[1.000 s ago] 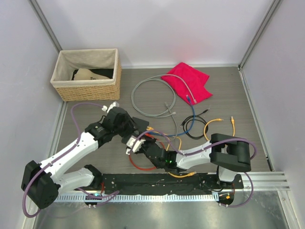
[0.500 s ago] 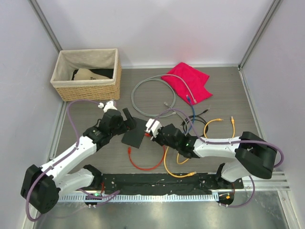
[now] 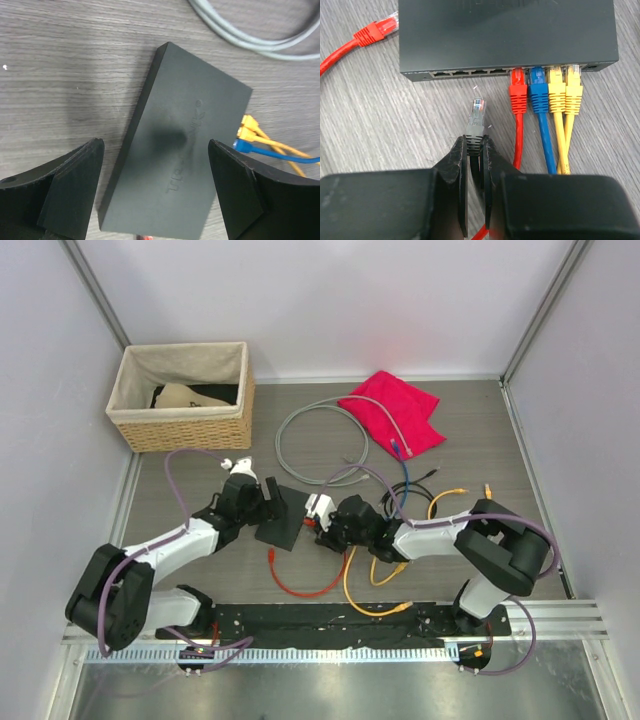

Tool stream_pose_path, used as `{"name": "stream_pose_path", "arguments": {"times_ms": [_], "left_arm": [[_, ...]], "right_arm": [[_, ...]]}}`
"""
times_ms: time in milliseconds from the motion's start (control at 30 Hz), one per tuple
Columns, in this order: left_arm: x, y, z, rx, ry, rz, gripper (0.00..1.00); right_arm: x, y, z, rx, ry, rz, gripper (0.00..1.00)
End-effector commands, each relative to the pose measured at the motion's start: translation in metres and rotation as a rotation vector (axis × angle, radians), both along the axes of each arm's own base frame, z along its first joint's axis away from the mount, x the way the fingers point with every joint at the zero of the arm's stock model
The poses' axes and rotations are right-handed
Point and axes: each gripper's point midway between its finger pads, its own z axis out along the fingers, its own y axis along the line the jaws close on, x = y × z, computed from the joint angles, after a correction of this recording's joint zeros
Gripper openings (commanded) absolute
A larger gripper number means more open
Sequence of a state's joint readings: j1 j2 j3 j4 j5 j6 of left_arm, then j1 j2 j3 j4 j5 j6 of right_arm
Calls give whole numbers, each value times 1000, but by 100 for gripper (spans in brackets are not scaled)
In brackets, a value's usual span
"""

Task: Insert the plug into the switch port
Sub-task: Insert the connector into the switch port.

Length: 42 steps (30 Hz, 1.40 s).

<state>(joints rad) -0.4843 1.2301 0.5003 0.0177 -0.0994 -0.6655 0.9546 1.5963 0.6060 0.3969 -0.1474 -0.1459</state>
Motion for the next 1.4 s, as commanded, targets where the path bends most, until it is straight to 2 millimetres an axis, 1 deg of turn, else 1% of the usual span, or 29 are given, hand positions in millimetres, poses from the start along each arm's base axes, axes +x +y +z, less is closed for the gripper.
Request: {"name": "stream_pose_path", "arguments": {"times_ms": [0, 100, 233, 300, 333, 400, 500, 767, 1067, 1233, 1367], "left_arm": [[14, -7, 4, 10, -57, -66, 87], [8, -9, -9, 17, 0, -78, 83], [1, -12, -19, 6, 55, -87, 76], [-2, -9, -26, 15, 82, -74, 74], [-3, -8, -26, 18, 88, -70, 73], [-5, -6, -29, 26, 99, -63, 72], [-7, -2, -32, 39, 111, -51, 71], [-7, -5, -34, 38, 119, -64, 70], [-7, -8, -33, 27, 119, -77, 69], [-7, -9, -35, 22, 124, -84, 69], [-7, -9, -35, 23, 123, -83, 69]], "right_arm": [[12, 21, 20, 100, -24, 6, 1], [17, 21, 18, 105, -39, -24, 1], [22, 23, 15, 111, -33, -39, 1], [23, 24, 15, 120, -33, -43, 1], [25, 25, 17, 130, -38, -51, 1], [26, 25, 15, 128, -37, -52, 1], [29, 23, 17, 138, -45, -73, 1], [30, 27, 18, 151, -50, -71, 1], [29, 25, 8, 117, -25, -69, 1], [28, 31, 14, 158, -23, -65, 1], [26, 31, 15, 183, -13, -69, 1]]}}
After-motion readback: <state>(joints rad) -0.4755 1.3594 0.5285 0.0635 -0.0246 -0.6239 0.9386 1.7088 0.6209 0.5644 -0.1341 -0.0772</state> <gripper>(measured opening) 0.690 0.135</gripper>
